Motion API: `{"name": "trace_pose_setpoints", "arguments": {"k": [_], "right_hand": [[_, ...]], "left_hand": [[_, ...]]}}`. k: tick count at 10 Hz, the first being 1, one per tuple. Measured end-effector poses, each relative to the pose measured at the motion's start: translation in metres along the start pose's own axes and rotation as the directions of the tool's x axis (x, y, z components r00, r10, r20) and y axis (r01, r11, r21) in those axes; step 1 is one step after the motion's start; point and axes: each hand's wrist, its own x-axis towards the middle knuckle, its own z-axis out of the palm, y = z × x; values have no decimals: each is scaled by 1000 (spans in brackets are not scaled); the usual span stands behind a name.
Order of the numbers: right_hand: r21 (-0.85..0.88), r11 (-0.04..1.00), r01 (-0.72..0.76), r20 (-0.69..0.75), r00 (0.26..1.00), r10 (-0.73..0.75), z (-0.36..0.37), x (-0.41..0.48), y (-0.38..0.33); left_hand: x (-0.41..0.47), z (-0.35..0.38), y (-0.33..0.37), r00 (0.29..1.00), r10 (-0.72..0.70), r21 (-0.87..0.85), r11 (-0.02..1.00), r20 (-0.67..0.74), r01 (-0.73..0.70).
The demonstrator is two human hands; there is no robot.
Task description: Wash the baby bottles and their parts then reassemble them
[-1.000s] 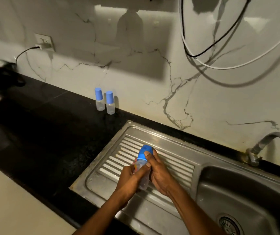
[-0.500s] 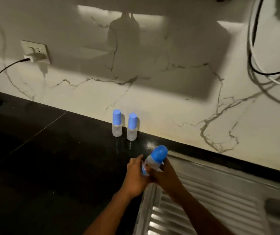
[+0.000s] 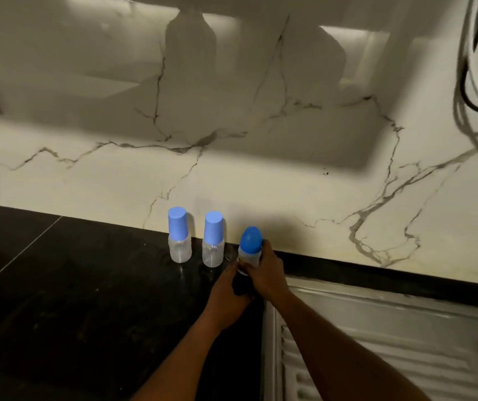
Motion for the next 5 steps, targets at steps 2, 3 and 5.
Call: {"name": "trace_pose_setpoints", "arguments": {"k": [2,3,5], "right_hand": [[-27,1000,14,-43,999,-15,15,1,11],[-41,999,31,-63,997,-34,20,-2,17],[59,995,83,-119,990,-76,22,-11,25]], "left_hand": [[12,3,-17,998,5,33,999,-58,-3],[10,6,-21,996,10,18,1000,-84,-9],[3,6,-17,996,21,37,999,-91,-17]]}}
